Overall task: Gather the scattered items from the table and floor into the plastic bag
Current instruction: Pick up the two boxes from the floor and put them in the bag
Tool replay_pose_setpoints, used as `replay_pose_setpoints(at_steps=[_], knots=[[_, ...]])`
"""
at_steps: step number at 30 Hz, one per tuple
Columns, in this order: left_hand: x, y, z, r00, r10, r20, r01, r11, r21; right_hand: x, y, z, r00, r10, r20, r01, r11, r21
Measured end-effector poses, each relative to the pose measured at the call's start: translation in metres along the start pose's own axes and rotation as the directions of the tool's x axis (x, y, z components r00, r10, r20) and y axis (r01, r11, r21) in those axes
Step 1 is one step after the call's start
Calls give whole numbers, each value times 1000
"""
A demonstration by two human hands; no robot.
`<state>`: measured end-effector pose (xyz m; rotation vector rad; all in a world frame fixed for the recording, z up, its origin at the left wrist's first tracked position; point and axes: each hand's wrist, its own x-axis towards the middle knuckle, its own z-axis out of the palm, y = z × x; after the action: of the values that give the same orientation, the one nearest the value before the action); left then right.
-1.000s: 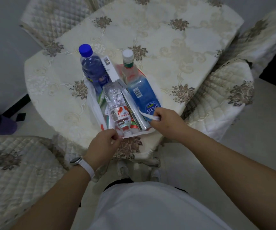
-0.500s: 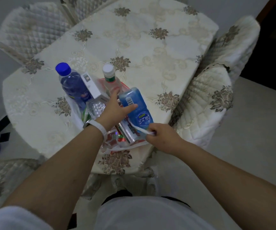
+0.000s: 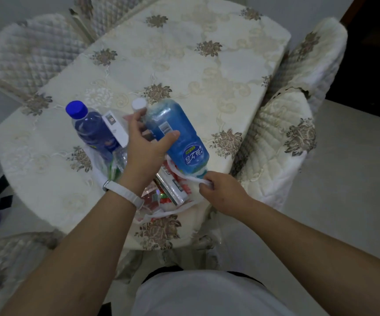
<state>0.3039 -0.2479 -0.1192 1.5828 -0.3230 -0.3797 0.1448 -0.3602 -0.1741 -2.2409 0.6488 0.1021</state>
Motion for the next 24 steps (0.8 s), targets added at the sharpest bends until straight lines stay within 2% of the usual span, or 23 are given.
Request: replay_pose_setpoints(at_steps=[5, 8, 10, 13, 18, 24], knots=[[-11, 41, -32, 976, 167, -141, -168, 986, 7, 9, -2, -2, 975, 138, -175, -120, 987, 108], [-20, 43, -47, 967, 199, -159, -190, 979, 67, 14, -6, -5, 942, 207, -264, -156, 967, 202], [-26, 35, -55, 969, 178, -170, -161, 981, 109, 17, -11, -6, 937, 228, -264, -152, 949, 278], [-33, 18, -58, 974, 123, -188, -104, 989, 106, 15, -18, -8, 948, 175, -265, -75, 935, 348], [-33, -10, -37, 987, 5, -161, 10, 995, 98, 5, -21, -8, 966, 62, -252, 26, 944, 330], [-12, -34, 5, 999, -38, -36, 42, 994, 99, 5, -12, -7, 967, 114, -226, -42, 952, 305]])
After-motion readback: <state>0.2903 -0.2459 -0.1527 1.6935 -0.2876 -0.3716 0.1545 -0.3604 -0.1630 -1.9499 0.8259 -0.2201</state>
